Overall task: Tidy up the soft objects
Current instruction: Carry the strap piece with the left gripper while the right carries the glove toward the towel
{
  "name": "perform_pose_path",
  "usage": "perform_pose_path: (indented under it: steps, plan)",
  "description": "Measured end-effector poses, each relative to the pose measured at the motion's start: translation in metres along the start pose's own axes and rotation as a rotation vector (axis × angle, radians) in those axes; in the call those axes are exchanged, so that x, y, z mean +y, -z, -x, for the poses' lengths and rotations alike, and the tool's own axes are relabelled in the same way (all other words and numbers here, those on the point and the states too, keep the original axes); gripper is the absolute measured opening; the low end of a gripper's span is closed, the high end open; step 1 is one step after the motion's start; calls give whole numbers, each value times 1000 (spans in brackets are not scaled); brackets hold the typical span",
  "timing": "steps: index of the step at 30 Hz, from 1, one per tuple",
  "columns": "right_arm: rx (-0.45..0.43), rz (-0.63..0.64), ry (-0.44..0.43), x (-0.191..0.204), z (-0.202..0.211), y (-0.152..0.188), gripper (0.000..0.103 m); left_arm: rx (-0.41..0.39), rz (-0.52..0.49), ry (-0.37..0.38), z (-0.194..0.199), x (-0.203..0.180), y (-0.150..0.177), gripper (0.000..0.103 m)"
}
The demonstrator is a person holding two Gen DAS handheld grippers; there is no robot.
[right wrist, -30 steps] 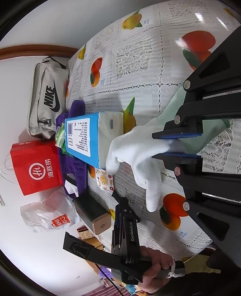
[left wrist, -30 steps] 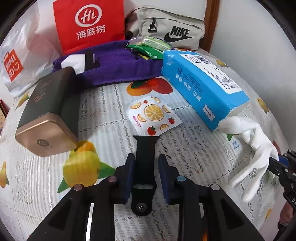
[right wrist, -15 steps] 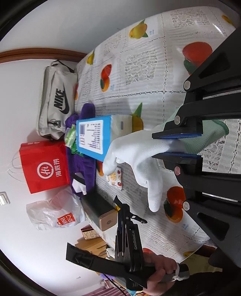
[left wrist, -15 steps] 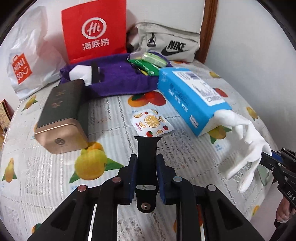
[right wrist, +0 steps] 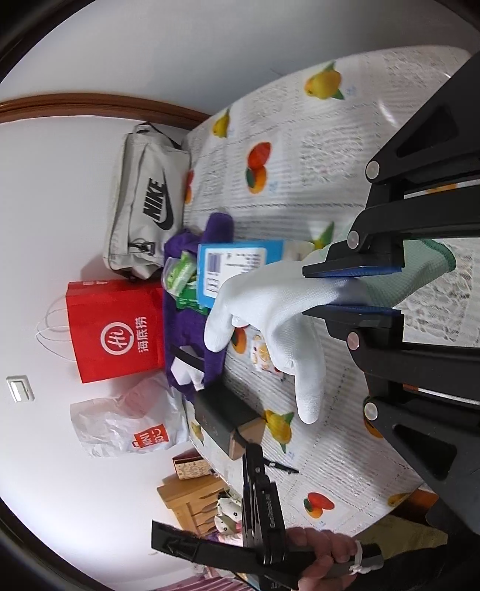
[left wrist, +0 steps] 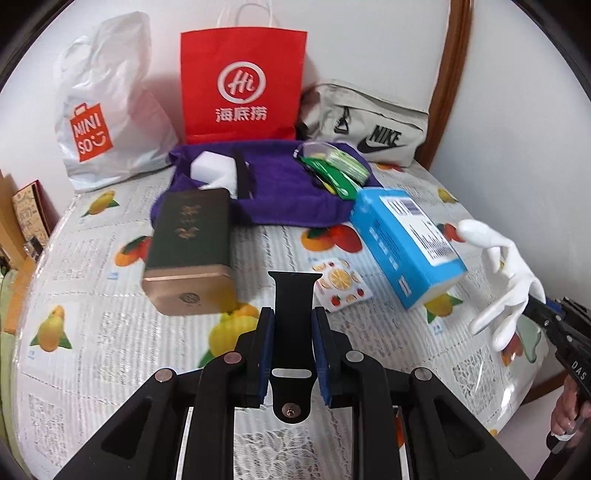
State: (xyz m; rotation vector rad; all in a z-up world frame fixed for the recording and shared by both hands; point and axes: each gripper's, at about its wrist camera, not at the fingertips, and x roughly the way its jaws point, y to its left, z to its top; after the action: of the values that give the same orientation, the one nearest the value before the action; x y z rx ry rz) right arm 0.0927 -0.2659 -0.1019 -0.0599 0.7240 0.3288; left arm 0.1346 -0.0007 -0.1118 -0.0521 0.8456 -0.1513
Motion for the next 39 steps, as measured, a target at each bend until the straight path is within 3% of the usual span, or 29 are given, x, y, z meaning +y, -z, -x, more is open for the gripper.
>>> perform_pose_path:
  steps: [15,28,39]
  plan:
    - [-25,11,-21,-3,-22,-59,13,-33,88,-38,3,34,-36,20]
    - [-35,11,-31,-4,-63,-115,13,-45,118,-69,-7,58,-72,20]
    - [-35,22,-38,-3,-94,-143,13,-48,129,-63,-26,72,-105,20]
